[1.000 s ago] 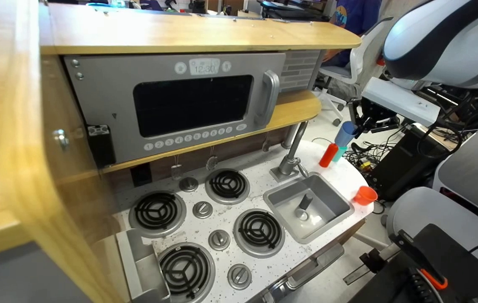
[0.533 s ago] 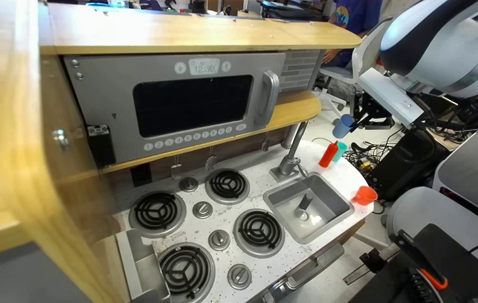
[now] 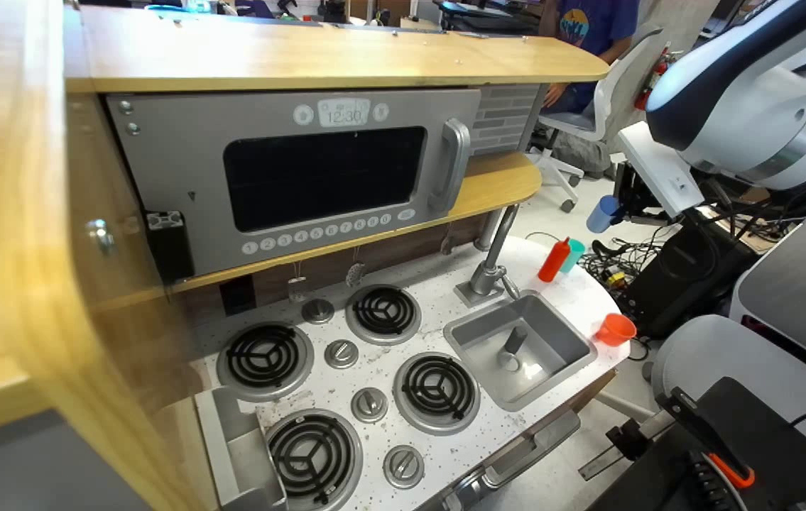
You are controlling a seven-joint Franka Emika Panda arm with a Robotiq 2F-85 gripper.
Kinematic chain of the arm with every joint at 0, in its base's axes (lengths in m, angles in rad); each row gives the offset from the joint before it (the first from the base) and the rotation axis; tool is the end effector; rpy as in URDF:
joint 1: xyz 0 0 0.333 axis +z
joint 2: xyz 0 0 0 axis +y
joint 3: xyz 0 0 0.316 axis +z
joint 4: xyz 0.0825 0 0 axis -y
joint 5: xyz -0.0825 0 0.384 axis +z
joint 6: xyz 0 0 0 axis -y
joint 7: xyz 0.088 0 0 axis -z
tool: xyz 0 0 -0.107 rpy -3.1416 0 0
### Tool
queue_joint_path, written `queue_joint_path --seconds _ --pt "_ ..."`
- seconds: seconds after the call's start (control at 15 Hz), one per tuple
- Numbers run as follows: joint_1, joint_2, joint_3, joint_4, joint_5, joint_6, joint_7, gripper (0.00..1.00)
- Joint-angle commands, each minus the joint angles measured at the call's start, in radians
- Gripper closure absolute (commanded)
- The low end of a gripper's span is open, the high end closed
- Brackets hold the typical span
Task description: Take the blue cup out of the sink and put it on the right side of the counter
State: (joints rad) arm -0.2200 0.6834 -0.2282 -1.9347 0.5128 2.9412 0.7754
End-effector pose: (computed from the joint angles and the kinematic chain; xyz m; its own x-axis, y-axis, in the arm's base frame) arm 0.5678 -0.2991 0.1714 -0.0870 -0.9849 0.1500 -0.9467 0.0349 -0.3201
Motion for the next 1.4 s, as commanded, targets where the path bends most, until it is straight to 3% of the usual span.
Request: queue_joint_path --seconds 0.0,0.2,0.73,1.13,1.33 --pt "-0.02 0.028 0.011 0.039 0.009 -0.051 0.049 0.99" --pt "-0.038 0.033 0.016 0.047 0.002 -0.128 0.046 0.99" --pt "-0.074 0.118 0.037 0.096 0.024 -0.006 0.099 0.99" --pt "-0.105 0.192 0.109 0.136 0.015 -0.092 0.064 0.99" --pt "-0.087 0.243 0.096 0.163 0.004 -0.064 0.078 0.99"
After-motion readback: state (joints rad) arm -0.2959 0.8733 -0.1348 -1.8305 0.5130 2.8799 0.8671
